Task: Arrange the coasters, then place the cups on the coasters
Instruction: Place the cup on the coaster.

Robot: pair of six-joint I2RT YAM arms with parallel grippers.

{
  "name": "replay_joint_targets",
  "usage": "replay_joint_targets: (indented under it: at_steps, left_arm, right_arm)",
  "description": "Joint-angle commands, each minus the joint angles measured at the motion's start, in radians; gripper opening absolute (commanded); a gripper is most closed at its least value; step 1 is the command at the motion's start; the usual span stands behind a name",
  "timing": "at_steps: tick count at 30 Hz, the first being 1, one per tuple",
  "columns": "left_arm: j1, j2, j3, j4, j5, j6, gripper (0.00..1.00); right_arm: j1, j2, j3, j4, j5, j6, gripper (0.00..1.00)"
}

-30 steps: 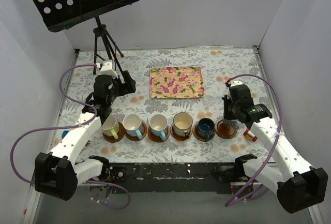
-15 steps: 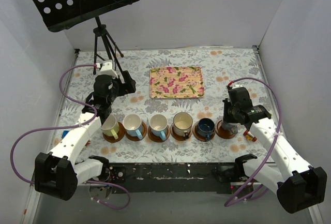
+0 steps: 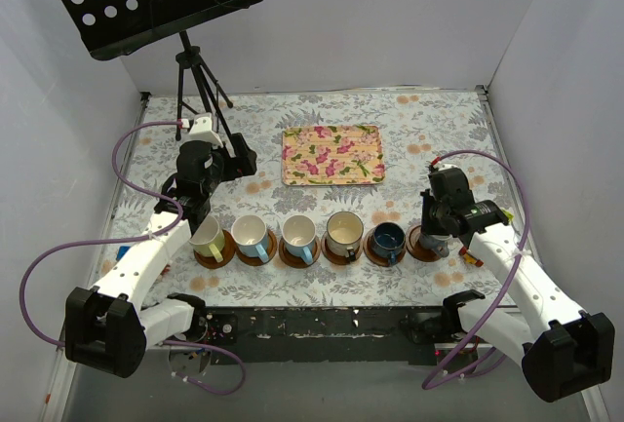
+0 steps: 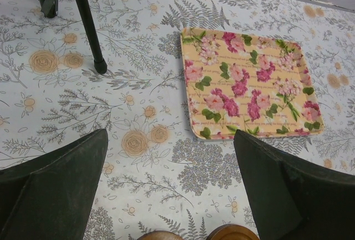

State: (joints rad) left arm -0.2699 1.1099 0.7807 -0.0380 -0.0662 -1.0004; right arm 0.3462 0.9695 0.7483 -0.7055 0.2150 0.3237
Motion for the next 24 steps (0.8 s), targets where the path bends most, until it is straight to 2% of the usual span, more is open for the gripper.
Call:
replay_joint_targets:
  at_steps: [1,24]
  left_arm:
    - [0.005,-0.01,0.029,0.0,0.006,0.002,0.98]
    - [0.005,-0.01,0.031,-0.002,0.005,0.002,0.98]
  right_arm:
    - [-0.007,-0.003,0.011,0.041,0.024,0.011,0.01]
    - [-0.007,0.008,0.006,0.054,0.009,0.003,0.01]
